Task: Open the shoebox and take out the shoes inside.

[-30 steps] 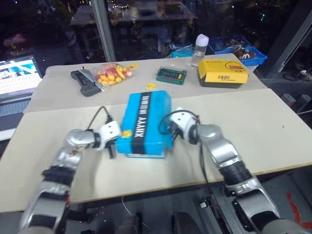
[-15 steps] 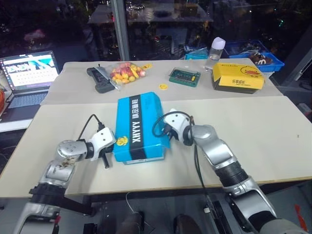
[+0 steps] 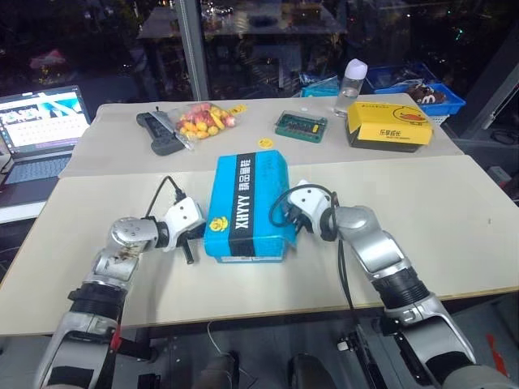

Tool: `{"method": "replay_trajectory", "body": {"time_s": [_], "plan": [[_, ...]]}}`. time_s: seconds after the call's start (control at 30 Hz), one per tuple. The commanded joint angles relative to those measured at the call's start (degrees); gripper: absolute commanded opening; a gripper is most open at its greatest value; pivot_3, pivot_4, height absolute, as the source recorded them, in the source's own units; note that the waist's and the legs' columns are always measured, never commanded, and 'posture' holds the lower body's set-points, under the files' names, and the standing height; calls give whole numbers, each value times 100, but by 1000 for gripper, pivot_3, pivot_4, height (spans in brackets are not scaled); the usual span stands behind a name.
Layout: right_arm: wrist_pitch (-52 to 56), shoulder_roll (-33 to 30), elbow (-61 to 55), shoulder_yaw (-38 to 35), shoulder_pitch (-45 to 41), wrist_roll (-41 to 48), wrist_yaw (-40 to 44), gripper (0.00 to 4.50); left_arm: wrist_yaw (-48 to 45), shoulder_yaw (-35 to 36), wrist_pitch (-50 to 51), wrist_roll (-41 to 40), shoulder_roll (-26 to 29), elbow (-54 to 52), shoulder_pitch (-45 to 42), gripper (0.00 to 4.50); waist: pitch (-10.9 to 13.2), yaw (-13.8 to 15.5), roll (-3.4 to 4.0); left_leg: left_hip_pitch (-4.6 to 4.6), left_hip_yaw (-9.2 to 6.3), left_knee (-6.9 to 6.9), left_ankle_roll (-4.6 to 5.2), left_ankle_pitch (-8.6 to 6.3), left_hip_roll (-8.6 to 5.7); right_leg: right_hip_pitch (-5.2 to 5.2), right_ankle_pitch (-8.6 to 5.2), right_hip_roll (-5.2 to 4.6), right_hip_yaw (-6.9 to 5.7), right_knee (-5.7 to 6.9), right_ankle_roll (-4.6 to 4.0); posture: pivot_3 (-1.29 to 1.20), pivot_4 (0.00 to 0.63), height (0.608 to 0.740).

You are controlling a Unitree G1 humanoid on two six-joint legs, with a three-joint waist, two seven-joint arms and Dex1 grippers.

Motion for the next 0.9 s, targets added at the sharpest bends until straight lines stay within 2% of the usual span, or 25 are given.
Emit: {"method": "replay_trajectory", "body": {"time_s": [0.03, 0.17, 0.23, 0.37, 0.47, 0.67, 0.9], "plan": [[-264, -251, 67, -207, -167, 26, 129, 73, 202, 952, 951, -895, 244, -1373, 779, 13, 0, -31, 0, 0, 0, -1, 0, 0, 0, 0, 0, 0, 1, -1, 0, 0, 150, 734], [-331, -445, 192, -323, -129, 113, 218, 73, 661, 2131, 2572, -2594, 138, -3176, 1785, 13, 1, -51, -1, -1, 0, -3, 0, 0, 3, -1, 0, 0, 1, -3, 0, 0, 150, 734], [-267, -553, 57, -384, 12, 253, 388, 73, 1004, 2655, 3254, -3299, 78, -4094, 2564, 13, 1, -48, -2, -1, 0, -1, 0, 0, 5, 2, 0, -2, 3, -4, -1, 0, 150, 734], [-160, -691, -243, -349, 280, 416, 689, 73, 1406, 3181, 3744, -3950, 73, -5130, 3644, 13, 1, -9, -1, 17, 0, -7, 1, -2, 7, 22, -1, -2, 8, -14, -2, 0, 150, 734], [-173, -748, -762, -90, 497, 437, 968, 73, 1400, 3505, 3757, -4108, 91, -5598, 4475, 13, 2, 48, 1, 39, 0, -5, 1, -2, 16, 47, 0, 4, 5, -18, -13, 0, 150, 734], [45, -538, -1062, 79, 229, 501, 1094, 73, 1759, 3356, 3670, -4463, -73, -6351, 5244, 13, 3, 112, 2, 57, 0, -5, -2, -3, 46, 83, 1, 14, -8, -60, -25, 0, 150, 734], [168, -590, -785, -21, -548, 727, 1488, 73, 2173, 3086, 3591, -4623, -77, -6500, 5278, 13, 4, 175, 3, 52, 11, -12, -6, -5, 71, 79, 15, 37, -10, -80, -49, 0, 150, 734]]}}
